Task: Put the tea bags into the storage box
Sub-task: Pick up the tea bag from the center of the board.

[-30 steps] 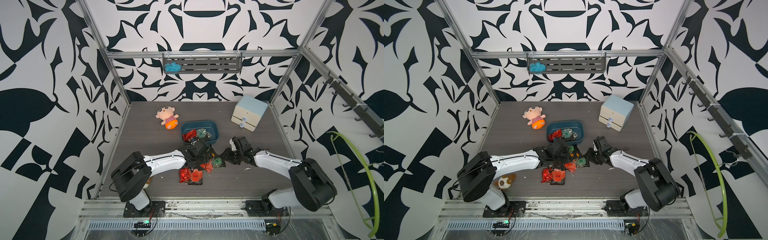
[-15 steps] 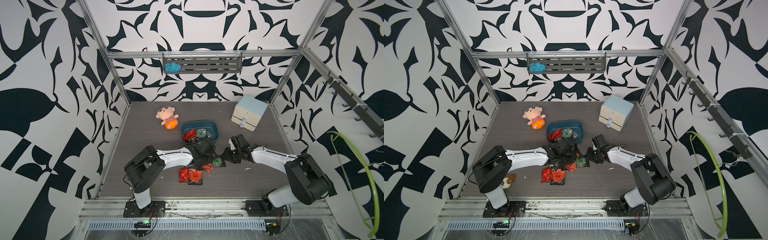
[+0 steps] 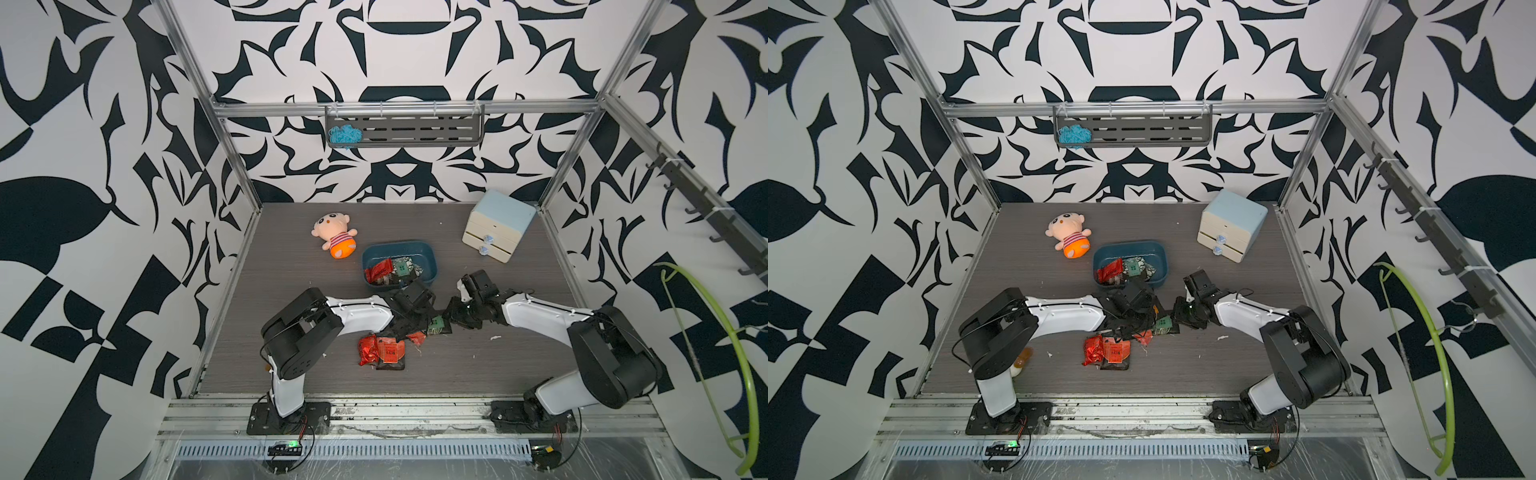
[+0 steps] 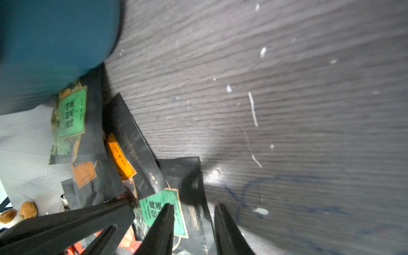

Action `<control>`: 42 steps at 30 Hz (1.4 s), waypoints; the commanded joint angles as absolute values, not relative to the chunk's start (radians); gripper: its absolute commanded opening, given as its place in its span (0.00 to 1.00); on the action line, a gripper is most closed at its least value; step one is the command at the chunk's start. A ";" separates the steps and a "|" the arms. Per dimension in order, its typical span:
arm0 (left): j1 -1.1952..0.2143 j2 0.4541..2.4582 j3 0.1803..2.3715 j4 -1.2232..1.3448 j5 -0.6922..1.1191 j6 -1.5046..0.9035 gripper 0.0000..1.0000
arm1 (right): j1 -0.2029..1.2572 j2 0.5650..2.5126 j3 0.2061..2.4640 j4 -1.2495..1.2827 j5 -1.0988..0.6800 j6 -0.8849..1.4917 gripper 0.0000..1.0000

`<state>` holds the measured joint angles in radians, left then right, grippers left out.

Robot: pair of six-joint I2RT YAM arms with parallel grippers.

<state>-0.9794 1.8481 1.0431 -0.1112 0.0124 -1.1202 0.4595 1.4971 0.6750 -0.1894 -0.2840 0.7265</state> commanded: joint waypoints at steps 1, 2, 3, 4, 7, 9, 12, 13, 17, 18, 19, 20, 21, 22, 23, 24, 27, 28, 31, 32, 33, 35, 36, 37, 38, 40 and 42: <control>-0.989 1.874 1.026 -0.152 0.011 -1.127 0.15 | 0.458 1.516 0.661 -0.176 -0.293 0.723 0.35; -0.991 1.873 1.024 -0.152 0.009 -1.129 0.15 | 0.459 1.520 0.660 -0.174 -0.293 0.723 0.35; -0.992 1.874 1.022 -0.152 0.008 -1.130 0.15 | 0.462 1.527 0.660 -0.173 -0.293 0.722 0.35; -0.992 1.873 1.019 -0.152 0.006 -1.131 0.15 | 0.464 1.535 0.660 -0.174 -0.293 0.722 0.35; -0.992 1.875 1.018 -0.152 0.005 -1.132 0.14 | 0.471 1.555 0.663 -0.173 -0.302 0.721 0.35; -0.994 1.876 1.018 -0.153 0.005 -1.132 0.14 | 0.475 1.567 0.664 -0.168 -0.312 0.724 0.35; -0.995 1.878 1.018 -0.151 0.006 -1.138 0.14 | 0.483 1.572 0.659 -0.138 -0.335 0.736 0.35; -0.996 1.878 1.018 -0.148 0.006 -1.140 0.14 | 0.484 1.571 0.657 -0.130 -0.340 0.739 0.35; -0.999 1.884 1.022 -0.149 0.008 -1.142 0.14 | 0.486 1.566 0.649 -0.098 -0.366 0.746 0.35; -0.999 1.885 1.020 -0.148 0.008 -1.143 0.14 | 0.489 1.565 0.649 -0.094 -0.372 0.744 0.35; -0.999 1.887 1.020 -0.149 0.008 -1.143 0.14 | 0.489 1.565 0.649 -0.090 -0.376 0.741 0.35; -0.999 1.888 1.020 -0.149 0.006 -1.144 0.14 | 0.491 1.565 0.647 -0.085 -0.382 0.739 0.35; -0.999 1.887 1.020 -0.150 0.006 -1.144 0.14 | 0.492 1.565 0.647 -0.084 -0.387 0.735 0.35; -0.999 1.887 1.018 -0.149 0.006 -1.144 0.14 | 0.493 1.566 0.643 -0.080 -0.390 0.733 0.35; -0.999 1.887 1.018 -0.148 0.005 -1.146 0.14 | 0.495 1.565 0.640 -0.074 -0.398 0.731 0.35; -0.999 1.887 1.018 -0.147 0.005 -1.146 0.14 | 0.498 1.565 0.635 -0.067 -0.407 0.727 0.35; -0.999 1.887 1.021 -0.150 0.003 -1.144 0.13 | 0.507 1.562 0.629 -0.064 -0.411 0.716 0.35; -0.999 1.887 1.021 -0.150 0.002 -1.144 0.13 | 0.508 1.560 0.626 -0.063 -0.411 0.715 0.34; -0.999 1.889 1.023 -0.156 -0.002 -1.143 0.13 | 0.512 1.561 0.620 -0.064 -0.408 0.709 0.31; -0.999 1.889 1.024 -0.158 -0.004 -1.143 0.13 | 0.512 1.560 0.619 -0.063 -0.408 0.709 0.28; -0.999 1.890 1.025 -0.158 -0.004 -1.143 0.13 | 0.512 1.559 0.618 -0.064 -0.408 0.709 0.26; -0.999 1.890 1.025 -0.159 -0.004 -1.143 0.13 | 0.512 1.557 0.618 -0.066 -0.405 0.708 0.21; -0.999 1.888 1.026 -0.160 -0.004 -1.143 0.13 | 0.511 1.555 0.619 -0.066 -0.404 0.705 0.18; -0.999 1.886 1.028 -0.162 -0.003 -1.143 0.13 | 0.512 1.554 0.620 -0.070 -0.402 0.703 0.15; -0.999 1.882 1.029 -0.163 -0.002 -1.141 0.13 | 0.512 1.550 0.622 -0.077 -0.398 0.699 0.13; -0.999 1.866 1.029 -0.163 0.000 -1.140 0.13 | 0.512 1.542 0.628 -0.100 -0.388 0.686 0.07; -1.000 1.840 1.029 -0.167 0.000 -1.135 0.13 | 0.511 1.525 0.636 -0.135 -0.369 0.668 0.01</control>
<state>-0.9947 1.8526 1.0401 -0.1051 0.0116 -1.1446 0.4992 1.5425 0.6361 -0.0303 -0.3801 0.6960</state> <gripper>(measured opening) 0.128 0.030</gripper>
